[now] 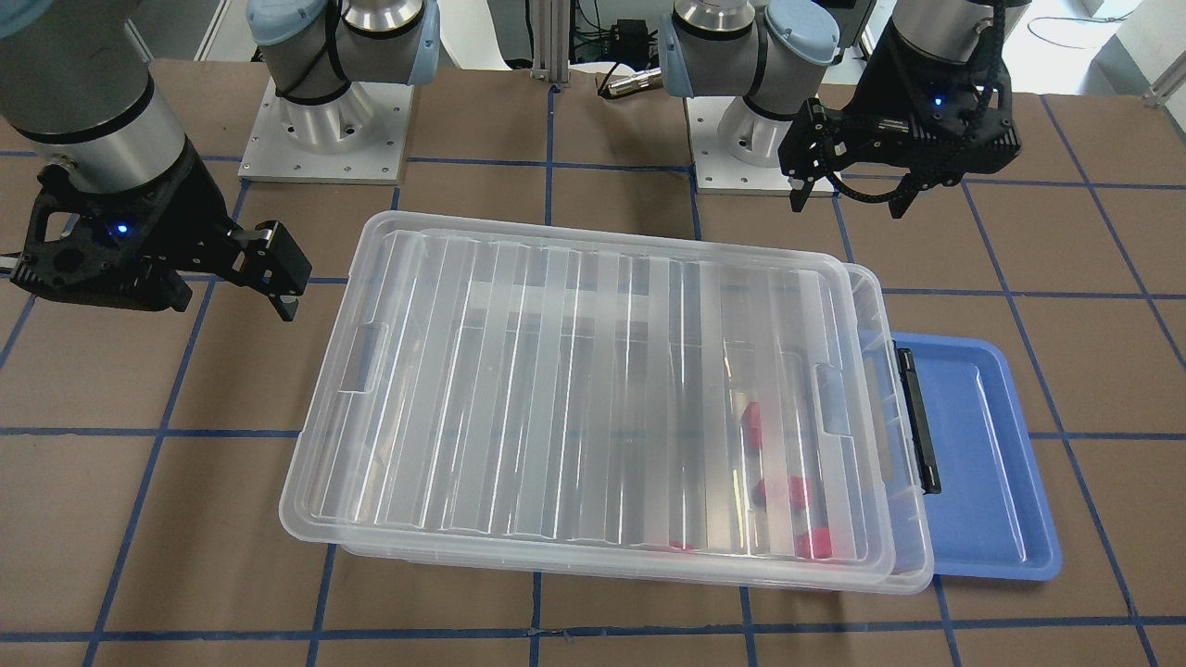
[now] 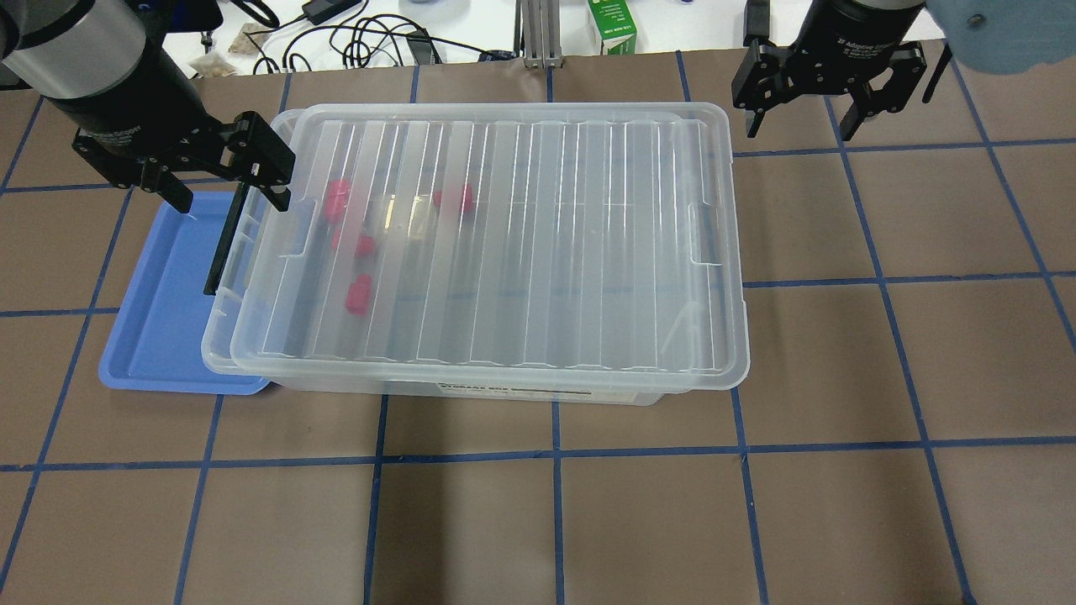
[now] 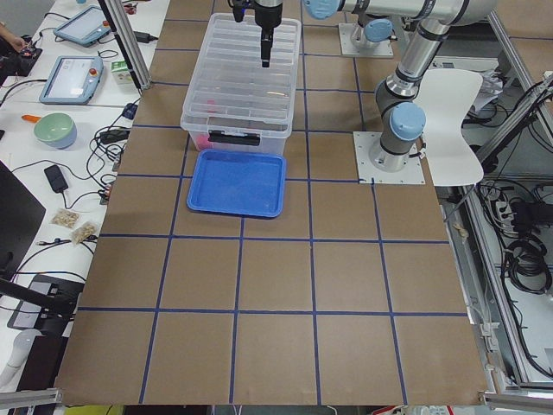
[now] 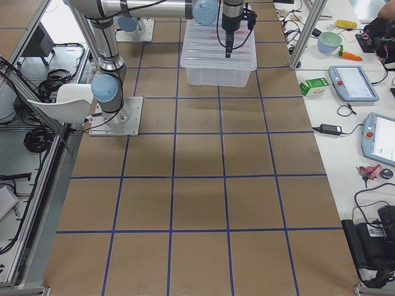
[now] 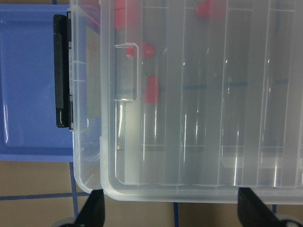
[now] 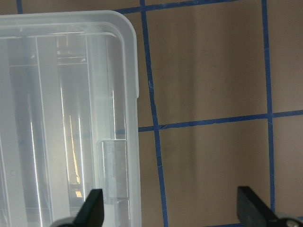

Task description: Place red block in blue tray from box

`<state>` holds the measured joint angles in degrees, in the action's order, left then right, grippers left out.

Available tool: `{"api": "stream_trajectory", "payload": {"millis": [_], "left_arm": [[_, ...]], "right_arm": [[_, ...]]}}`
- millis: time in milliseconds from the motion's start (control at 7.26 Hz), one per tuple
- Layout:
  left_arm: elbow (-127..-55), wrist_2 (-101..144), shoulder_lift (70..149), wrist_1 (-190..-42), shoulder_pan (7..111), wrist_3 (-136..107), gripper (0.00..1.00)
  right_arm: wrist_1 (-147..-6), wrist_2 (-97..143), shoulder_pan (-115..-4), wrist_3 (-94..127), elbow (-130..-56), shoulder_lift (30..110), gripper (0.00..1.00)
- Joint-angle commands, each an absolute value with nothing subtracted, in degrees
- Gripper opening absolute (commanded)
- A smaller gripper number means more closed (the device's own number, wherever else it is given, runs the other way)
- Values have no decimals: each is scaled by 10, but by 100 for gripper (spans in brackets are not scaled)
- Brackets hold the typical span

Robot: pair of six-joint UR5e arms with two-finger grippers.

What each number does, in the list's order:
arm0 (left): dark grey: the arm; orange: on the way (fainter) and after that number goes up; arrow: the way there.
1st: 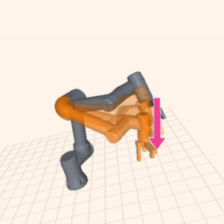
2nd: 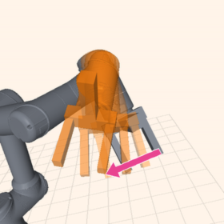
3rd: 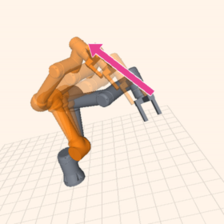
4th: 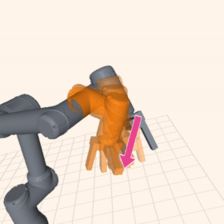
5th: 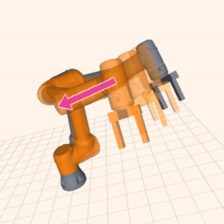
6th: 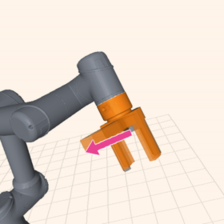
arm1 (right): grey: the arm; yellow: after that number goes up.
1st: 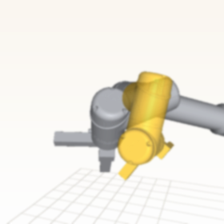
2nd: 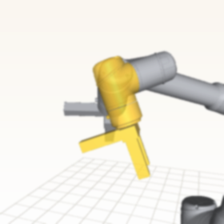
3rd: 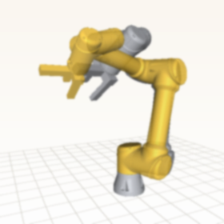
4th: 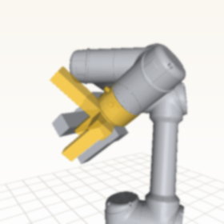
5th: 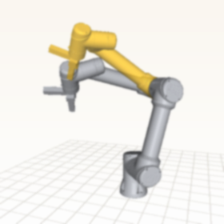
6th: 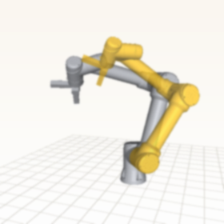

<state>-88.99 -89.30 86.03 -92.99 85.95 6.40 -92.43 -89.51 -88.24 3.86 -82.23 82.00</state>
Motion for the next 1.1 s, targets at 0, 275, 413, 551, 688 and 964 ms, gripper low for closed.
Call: {"api": "stream_trajectory", "payload": {"millis": [0, 275, 413, 551, 688, 964], "left_arm": [[-889, -892, 859, -929, 860, 63, 100], [-887, -892, 864, -926, 860, 68, 100], [-874, -898, 876, -905, 858, 65, 100], [-867, -898, 883, -901, 859, 64, 100], [-861, -899, 888, -903, 859, 63, 100], [-851, -900, 896, -907, 860, 62, 100]], "right_arm": [[-925, -893, -882, 37, -824, 821, 100], [-932, -893, -882, 32, -828, 819, 100], [-931, -892, -882, 38, -830, 816, 100], [-926, -885, -880, 37, -831, 816, 100], [-926, -883, -880, 32, -831, 812, 100], [-935, -882, -881, 32, -865, 797, 100]]}}
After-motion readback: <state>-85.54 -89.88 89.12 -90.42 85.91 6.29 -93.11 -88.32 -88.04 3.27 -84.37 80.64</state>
